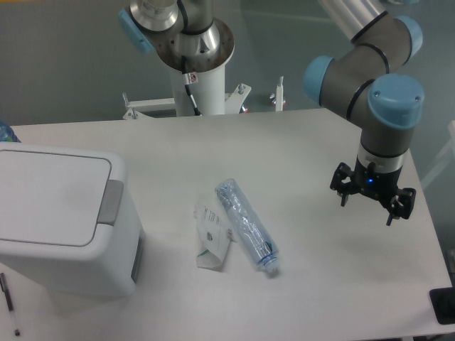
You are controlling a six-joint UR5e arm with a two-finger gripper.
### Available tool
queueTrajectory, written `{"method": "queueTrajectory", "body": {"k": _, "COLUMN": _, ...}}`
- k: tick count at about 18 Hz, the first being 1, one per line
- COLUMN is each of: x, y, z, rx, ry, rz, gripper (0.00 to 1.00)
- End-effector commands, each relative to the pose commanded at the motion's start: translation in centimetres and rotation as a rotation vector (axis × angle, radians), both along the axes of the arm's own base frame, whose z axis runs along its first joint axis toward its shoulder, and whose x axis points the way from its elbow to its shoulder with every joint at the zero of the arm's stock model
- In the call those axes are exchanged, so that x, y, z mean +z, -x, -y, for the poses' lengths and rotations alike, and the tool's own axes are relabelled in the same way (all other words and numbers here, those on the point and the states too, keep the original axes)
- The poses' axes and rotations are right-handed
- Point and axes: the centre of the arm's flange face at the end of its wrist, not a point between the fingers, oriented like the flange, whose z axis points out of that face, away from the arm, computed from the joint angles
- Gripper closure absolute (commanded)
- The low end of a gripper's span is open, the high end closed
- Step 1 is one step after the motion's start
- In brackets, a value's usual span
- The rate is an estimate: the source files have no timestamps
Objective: Open the trash can
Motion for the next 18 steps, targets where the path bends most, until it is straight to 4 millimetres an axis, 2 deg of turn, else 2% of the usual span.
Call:
{"method": "queueTrajectory", "body": {"k": 5, "x": 0.5, "y": -0.7, "z": -0.8, "rx": 0.042, "ry": -0.031, "rz": 0.013, "gripper": 0.0}}
{"method": "queueTrajectory", "body": {"k": 7, "x": 0.8, "y": -1.5, "z": -1.8, "rx": 0.092, "ry": -0.063, "rz": 0.031, "gripper": 0.0}}
{"method": "queueTrajectory", "body": {"k": 14, "x": 2.1, "y": -6.3, "z": -7.3, "rx": 0.367, "ry": -0.206, "rz": 0.156, "gripper": 0.0}}
{"method": "queueTrajectory", "body": {"k": 18, "x": 3.5, "y": -8.6, "z": -8.8, "rx": 0.432, "ry": -0.272, "rz": 0.219, "gripper": 0.0}}
